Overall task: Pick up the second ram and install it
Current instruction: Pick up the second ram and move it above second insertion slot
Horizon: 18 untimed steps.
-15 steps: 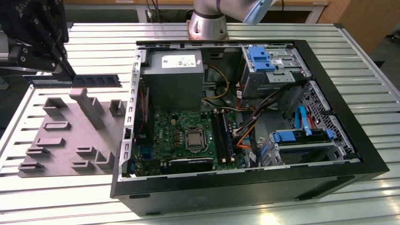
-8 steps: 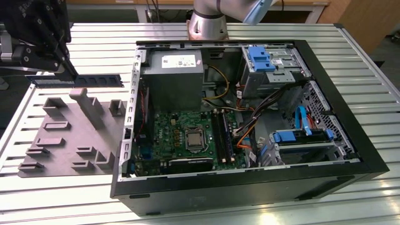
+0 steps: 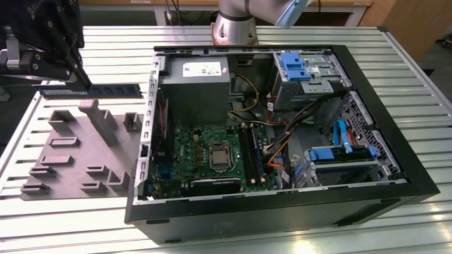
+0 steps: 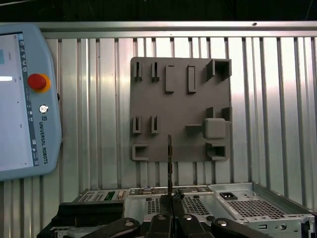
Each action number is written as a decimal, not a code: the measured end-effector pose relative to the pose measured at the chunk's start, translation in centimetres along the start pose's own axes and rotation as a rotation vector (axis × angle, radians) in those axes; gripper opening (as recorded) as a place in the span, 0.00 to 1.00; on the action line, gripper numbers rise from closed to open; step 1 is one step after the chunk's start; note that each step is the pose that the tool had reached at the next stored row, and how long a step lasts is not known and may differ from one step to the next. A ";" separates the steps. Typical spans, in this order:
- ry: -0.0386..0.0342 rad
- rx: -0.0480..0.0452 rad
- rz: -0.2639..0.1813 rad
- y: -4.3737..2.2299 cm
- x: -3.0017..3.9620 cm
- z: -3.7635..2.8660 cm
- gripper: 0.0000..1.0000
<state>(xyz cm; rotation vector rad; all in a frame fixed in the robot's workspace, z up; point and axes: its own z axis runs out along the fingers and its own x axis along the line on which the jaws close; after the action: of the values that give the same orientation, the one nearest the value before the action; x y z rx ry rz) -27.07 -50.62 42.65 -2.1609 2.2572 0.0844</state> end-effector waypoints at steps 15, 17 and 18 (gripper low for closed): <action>0.0001 -0.0001 0.000 -1.33 -0.06 -0.04 0.11; 0.0000 0.0000 0.000 -1.59 -0.07 -0.04 0.11; 0.0000 0.0000 0.000 -1.72 -0.08 -0.04 0.11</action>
<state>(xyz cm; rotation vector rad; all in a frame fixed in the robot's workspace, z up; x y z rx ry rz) -25.35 -50.62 42.65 -2.1609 2.2573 0.0844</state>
